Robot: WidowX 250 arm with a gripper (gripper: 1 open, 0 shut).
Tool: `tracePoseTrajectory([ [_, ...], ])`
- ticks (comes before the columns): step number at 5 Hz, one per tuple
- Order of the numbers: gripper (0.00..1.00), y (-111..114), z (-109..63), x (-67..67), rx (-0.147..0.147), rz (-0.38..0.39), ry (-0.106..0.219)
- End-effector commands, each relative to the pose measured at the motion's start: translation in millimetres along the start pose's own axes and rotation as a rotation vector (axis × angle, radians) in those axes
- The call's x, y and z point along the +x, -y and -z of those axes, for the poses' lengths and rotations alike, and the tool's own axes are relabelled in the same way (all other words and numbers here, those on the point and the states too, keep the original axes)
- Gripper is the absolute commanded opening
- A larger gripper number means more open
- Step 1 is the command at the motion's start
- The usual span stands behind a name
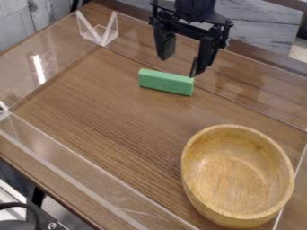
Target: Put the green block in the brown bowl
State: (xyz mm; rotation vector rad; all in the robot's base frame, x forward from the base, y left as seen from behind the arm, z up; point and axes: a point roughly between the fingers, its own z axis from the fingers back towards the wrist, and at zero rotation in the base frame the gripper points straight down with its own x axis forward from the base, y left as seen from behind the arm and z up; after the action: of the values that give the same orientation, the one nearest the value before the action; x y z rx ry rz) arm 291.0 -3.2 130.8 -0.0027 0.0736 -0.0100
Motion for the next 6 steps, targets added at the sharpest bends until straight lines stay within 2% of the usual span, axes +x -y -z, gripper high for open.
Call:
tracePoseTrajectory([
  [1,1.0,-13.1,8.3,-3.1,0.019,0.249,-0.027],
  [2,1.0,-20.2,27.6,-7.7,0.034,0.499,-0.065],
  [3,1.0,-25.7,38.1,-7.7,0.075,0.709,-0.043],
  [4,1.0,-35.6,42.8,-0.3,0.099,0.74,-0.02],
  [6,1.0,-48.0,56.1,9.5,0.125,0.738,0.014],
])
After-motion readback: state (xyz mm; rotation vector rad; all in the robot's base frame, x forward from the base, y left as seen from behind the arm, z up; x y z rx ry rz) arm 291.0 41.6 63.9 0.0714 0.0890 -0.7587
